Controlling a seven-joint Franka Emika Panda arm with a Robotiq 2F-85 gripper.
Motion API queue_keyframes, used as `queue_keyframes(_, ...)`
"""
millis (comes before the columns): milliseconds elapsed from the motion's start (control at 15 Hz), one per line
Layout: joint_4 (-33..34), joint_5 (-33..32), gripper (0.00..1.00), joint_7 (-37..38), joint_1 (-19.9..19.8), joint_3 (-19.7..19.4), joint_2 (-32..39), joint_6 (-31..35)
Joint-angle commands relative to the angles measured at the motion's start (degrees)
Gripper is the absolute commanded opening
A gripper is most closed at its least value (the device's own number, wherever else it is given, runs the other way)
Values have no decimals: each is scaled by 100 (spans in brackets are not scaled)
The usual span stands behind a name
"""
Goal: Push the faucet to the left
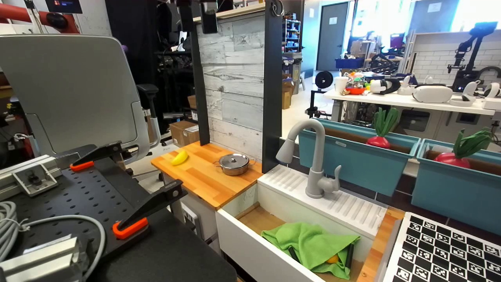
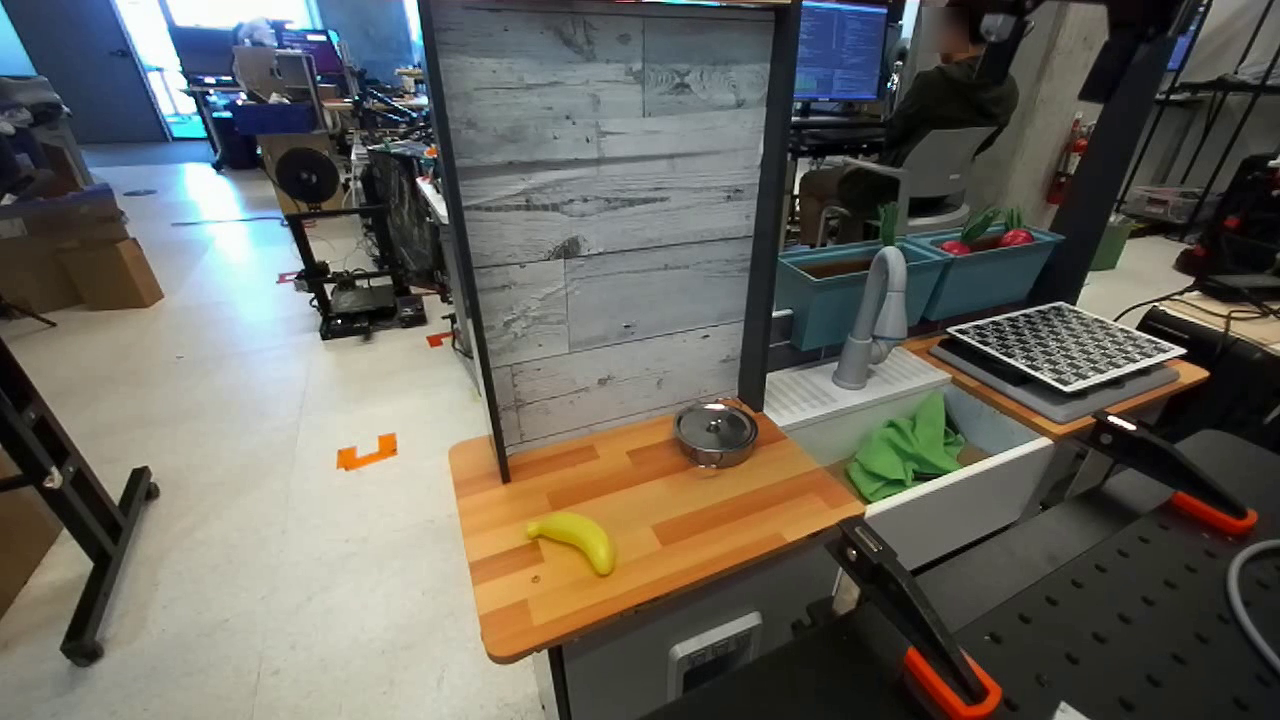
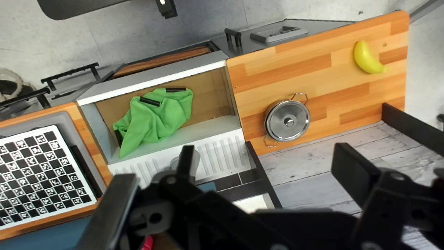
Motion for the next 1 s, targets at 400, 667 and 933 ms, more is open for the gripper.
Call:
queue_keyframes(400, 851, 31, 100, 489, -156, 82, 1919, 1519)
queue_keyframes(667, 1138, 25, 100, 439, -243, 69, 2567, 1974)
queue_keyframes(933, 1588, 52, 100, 351, -381, 110, 3214, 2076)
